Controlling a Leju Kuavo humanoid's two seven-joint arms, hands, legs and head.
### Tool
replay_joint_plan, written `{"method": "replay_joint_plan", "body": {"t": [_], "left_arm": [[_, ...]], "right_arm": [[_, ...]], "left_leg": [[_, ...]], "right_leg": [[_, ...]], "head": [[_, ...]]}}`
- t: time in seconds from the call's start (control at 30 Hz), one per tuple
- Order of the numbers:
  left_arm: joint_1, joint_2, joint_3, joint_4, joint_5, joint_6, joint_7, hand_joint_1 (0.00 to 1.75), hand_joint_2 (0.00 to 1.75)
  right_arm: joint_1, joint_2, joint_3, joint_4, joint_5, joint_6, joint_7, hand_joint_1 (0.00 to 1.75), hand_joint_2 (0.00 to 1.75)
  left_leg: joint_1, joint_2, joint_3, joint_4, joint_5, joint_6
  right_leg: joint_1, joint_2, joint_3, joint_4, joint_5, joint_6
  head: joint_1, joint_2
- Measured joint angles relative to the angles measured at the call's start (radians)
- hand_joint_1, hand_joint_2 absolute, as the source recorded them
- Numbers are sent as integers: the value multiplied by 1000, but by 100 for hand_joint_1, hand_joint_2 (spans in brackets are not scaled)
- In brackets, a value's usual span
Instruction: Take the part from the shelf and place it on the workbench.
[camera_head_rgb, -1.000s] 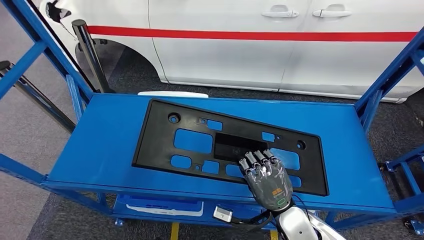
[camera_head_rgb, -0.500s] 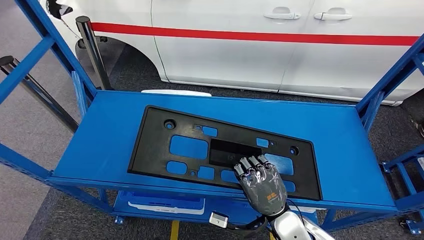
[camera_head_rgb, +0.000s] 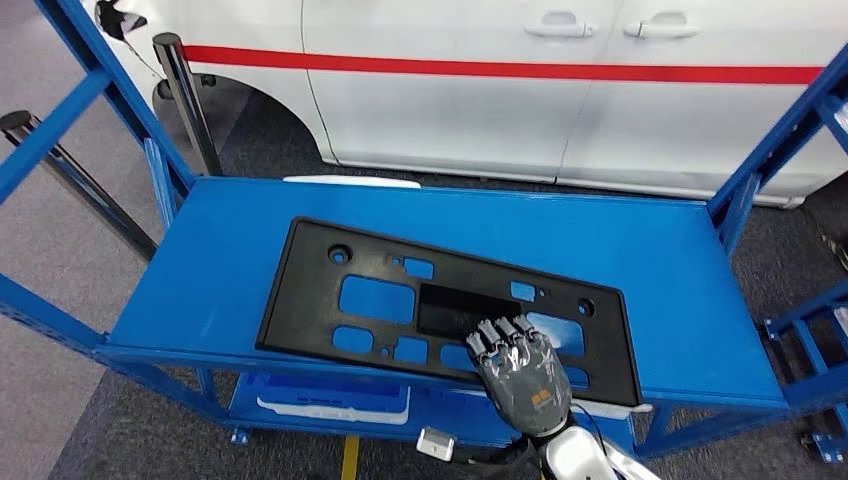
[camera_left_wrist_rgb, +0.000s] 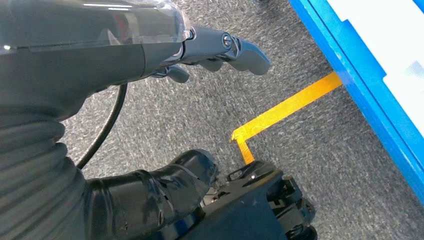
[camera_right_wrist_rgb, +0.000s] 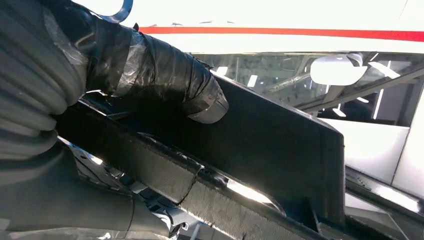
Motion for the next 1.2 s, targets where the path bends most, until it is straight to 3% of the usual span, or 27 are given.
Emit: {"method": "replay_joint_plan", "body": {"t": [0.17,0.23,0.27,0.3,0.37,0.4,0.43,0.57,0.63,0.7,0.73,0.77,0.8,0.87,0.93,0.97,1.07,1.13,1.2], "left_arm": [[0,0,0,0,0,0,0,0,175],[1,0,0,0,-1,0,0,0,175],[1,0,0,0,-1,0,0,0,175],[1,0,0,0,-1,0,0,0,175],[1,0,0,0,-2,0,1,0,175],[1,0,0,0,-2,0,1,0,175],[0,0,0,0,-2,1,1,0,175],[2,0,0,0,-2,1,2,0,175],[2,0,0,0,-2,1,2,0,175],[1,0,0,0,-2,1,2,0,175],[1,0,0,0,-2,1,2,0,175],[2,0,0,0,-2,1,2,0,175],[2,0,0,0,-2,1,2,0,175],[2,0,0,0,-2,1,3,0,175],[3,0,0,0,-2,1,2,0,175],[3,0,1,0,-2,1,2,0,175],[5,0,2,0,-2,2,2,0,175],[6,0,4,0,-1,2,2,0,175],[7,0,5,0,-1,2,2,0,175]], "right_arm": [[1,1,0,0,0,0,-1,175,175],[1,2,-1,0,0,-1,-2,175,175],[2,6,-5,0,0,-3,-6,175,175],[8,12,-11,2,0,-5,-12,175,175],[20,24,-24,4,0,-9,-26,175,175],[25,28,-30,4,0,-9,-30,175,175],[27,31,-32,4,0,-10,-31,175,175],[31,38,-39,4,0,-11,-35,175,175],[34,39,-44,5,0,-13,-36,175,175],[37,39,-46,6,0,-14,-38,175,175],[39,39,-47,7,0,-14,-39,175,175],[42,40,-47,8,0,-14,-41,175,175],[45,40,-48,8,0,-14,-43,175,175],[47,41,-50,9,0,-14,-47,175,175],[49,44,-54,10,0,-14,-52,175,175],[49,46,-56,10,0,-15,-54,175,175],[52,50,-60,10,0,-16,-56,175,175],[52,53,-62,10,0,-16,-56,175,175],[52,56,-63,10,0,-17,-56,175,175]], "left_leg": [[1,0,0,-2,3,-5],[2,-1,-2,-1,4,-10],[4,-1,-25,58,-39,-16],[6,-1,-25,97,-70,-20],[8,-1,18,107,-114,-21],[6,-1,65,43,-93,-15],[3,-1,88,0,-82,-11],[0,1,91,-30,-59,9],[4,5,83,-42,-38,23],[2,8,63,-41,-24,30],[1,9,51,-39,-17,30],[0,9,40,-37,-11,29],[0,10,29,-32,-6,27],[0,10,8,-19,1,23],[-2,9,-6,-5,7,14],[-3,9,-11,-1,11,9],[-1,7,-22,5,17,-9],[3,5,-44,50,-36,-20],[6,5,-80,163,-130,-27]], "right_leg": [[3,0,-1,0,2,-3],[0,0,-4,-5,8,-11],[-1,-2,-11,-7,16,-19],[-1,-5,-24,-7,27,-25],[1,-8,-50,-4,48,-28],[3,-8,-57,-2,55,-24],[3,-8,-59,-2,59,-18],[1,-8,-63,-3,67,6],[2,-6,-81,44,15,12],[1,-5,-118,159,-73,17],[1,-5,-131,215,-101,20],[0,-5,-133,248,-111,22],[-1,-5,-117,245,-100,24],[-5,-5,-37,138,-56,25],[-3,-3,34,26,-34,17],[-1,-2,46,-1,-34,12],[2,-2,32,-8,-19,-13],[0,-5,13,-12,0,-31],[2,-7,-11,-11,19,-39]], "head": [[0,0],[0,0],[0,0],[-1,0],[-2,0],[-2,0],[-2,0],[-1,0],[0,0],[0,0],[0,0],[0,0],[0,0],[0,0],[-1,0],[-1,0],[-1,0],[-2,0],[-3,0]]}}
